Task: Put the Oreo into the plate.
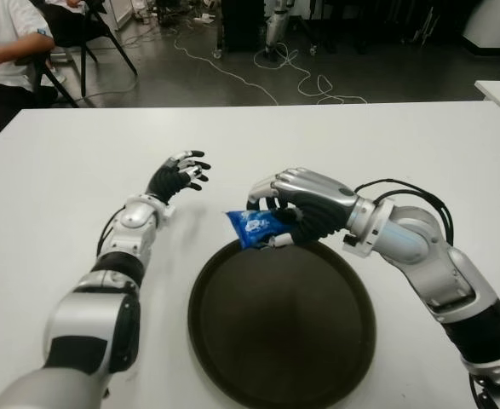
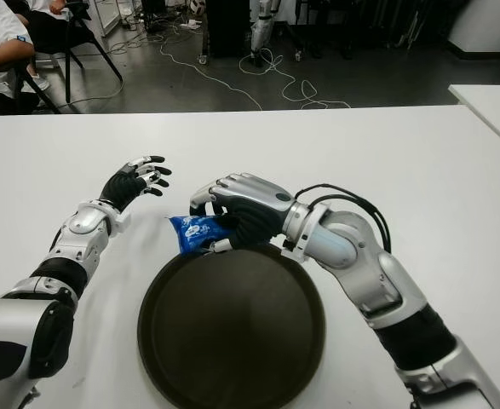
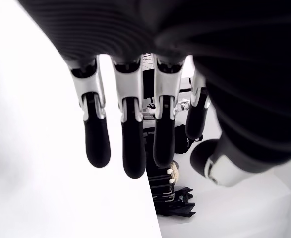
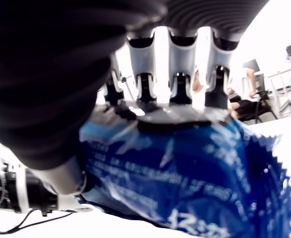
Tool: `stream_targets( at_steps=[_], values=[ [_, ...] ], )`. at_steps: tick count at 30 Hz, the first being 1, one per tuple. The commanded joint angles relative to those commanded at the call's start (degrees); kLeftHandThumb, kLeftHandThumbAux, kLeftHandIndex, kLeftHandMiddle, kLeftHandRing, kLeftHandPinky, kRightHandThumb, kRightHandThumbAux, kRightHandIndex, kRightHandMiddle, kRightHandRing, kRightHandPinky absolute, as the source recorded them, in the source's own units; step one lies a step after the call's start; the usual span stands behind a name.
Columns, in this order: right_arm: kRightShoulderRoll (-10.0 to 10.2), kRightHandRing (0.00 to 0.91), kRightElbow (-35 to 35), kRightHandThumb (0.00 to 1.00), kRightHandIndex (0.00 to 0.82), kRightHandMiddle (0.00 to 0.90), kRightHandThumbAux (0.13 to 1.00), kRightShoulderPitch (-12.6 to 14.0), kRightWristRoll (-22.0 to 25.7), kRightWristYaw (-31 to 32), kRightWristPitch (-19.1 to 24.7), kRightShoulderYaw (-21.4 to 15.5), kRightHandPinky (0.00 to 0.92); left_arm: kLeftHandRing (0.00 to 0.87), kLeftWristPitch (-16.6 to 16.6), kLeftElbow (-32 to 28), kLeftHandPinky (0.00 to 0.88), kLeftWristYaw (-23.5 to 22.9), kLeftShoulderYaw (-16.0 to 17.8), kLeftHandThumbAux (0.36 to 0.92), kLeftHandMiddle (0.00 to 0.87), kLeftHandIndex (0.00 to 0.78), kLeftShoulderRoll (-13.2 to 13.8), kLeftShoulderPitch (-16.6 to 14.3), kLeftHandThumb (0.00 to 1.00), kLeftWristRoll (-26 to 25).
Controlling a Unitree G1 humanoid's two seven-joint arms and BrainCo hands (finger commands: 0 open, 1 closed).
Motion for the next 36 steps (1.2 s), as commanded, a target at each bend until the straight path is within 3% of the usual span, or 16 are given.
stream_targets(
  at_steps=[11, 19, 24, 28, 36],
  values=[
    [-2.1, 0.743, -3.0, 0.701, 0.424, 0.71, 0.728, 0.8, -1.1, 1.5, 0.9, -1.6, 0.752, 0.38, -0.3, 0.0, 0.415, 0.1, -0.1, 0.628, 0.339, 0.225, -0.2, 0.1, 0.511, 0.1],
    [-1.9, 0.752, -4.4, 0.704, 0.427, 0.734, 0.725, 1.8, 0.8, 3.6, 3.2, -1.7, 0.742, 0.388, -0.2, 0.0, 0.423, 0.1, -0.2, 0.63, 0.343, 0.226, -0.3, 0.0, 0.514, 0.1],
    [-2.3, 0.753, -3.5, 0.705, 0.428, 0.738, 0.724, 1.0, 0.7, 5.1, 2.6, -1.0, 0.736, 0.39, -0.1, 0.0, 0.423, 0.2, -0.2, 0.626, 0.345, 0.228, -0.4, 0.0, 0.52, 0.1],
    [-3.0, 0.705, -2.0, 0.703, 0.428, 0.7, 0.725, 0.5, -1.7, 5.2, 1.3, -0.1, 0.666, 0.385, -0.2, -0.1, 0.42, 0.2, -0.1, 0.625, 0.343, 0.229, -0.4, 0.0, 0.525, 0.1],
    [-1.8, 0.694, 4.5, 0.696, 0.427, 0.692, 0.727, -0.7, -5.0, 3.7, -1.2, 1.6, 0.652, 0.388, -0.3, -0.1, 0.427, 0.2, -0.1, 0.635, 0.343, 0.231, -0.5, 0.0, 0.536, 0.0]
  ],
)
